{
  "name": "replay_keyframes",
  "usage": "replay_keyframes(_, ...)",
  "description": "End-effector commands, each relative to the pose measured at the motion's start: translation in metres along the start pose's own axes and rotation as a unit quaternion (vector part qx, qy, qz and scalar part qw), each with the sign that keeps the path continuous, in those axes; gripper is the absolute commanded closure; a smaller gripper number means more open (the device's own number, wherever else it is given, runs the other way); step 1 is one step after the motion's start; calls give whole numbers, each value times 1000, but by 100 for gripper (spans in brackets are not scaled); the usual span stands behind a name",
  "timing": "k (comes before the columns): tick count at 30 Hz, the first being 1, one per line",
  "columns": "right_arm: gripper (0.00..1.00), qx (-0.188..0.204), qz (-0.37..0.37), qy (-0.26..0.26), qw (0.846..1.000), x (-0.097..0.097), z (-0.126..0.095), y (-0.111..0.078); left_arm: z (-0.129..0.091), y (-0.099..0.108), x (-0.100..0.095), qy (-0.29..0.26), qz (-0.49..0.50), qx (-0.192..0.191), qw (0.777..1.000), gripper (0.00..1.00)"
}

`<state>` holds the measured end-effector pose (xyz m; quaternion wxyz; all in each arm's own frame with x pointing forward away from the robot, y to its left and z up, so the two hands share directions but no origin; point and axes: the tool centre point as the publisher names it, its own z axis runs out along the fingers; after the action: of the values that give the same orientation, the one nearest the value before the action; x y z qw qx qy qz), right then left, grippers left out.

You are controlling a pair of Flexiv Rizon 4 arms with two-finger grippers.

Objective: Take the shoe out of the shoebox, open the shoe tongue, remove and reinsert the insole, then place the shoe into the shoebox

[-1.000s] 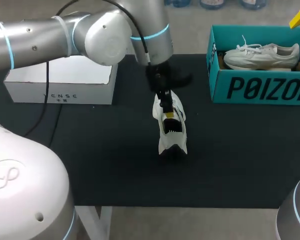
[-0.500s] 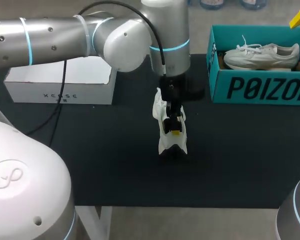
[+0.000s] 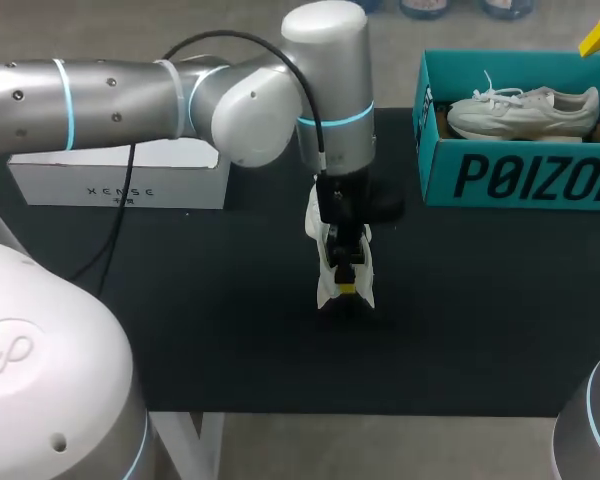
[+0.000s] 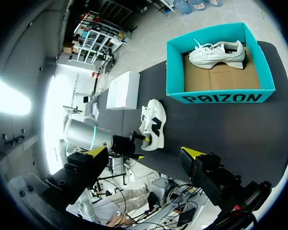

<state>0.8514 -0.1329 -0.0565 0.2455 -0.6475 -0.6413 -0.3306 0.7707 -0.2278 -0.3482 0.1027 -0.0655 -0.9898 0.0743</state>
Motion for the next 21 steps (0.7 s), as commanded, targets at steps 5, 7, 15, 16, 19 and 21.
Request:
replay_keyframes(5, 0, 2, 0, -1, 1000, 0, 0, 2, 34, 0, -4, 9, -29, 4, 1000, 0)
replay_keyframes(7, 0, 2, 0, -1, 1000, 0, 0, 2, 40, 1, -5, 3, -34, -9, 999, 0)
replay_keyframes(15, 0, 2, 0, -1, 1000, 0, 0, 2, 59, 6, -12, 10, -50, -18, 999, 65)
replay_keyframes(16, 0, 2, 0, -1, 1000, 0, 0, 2, 60, 6, -12, 12, -51, -16, 999, 91)
replay_keyframes(19, 0, 2, 0, -1, 1000, 0, 0, 2, 62, 7, -13, 10, -53, -22, 998, 100)
replay_keyframes(21, 0, 2, 0, -1, 1000, 0, 0, 2, 60, 7, -12, 3, -54, -25, 998, 100)
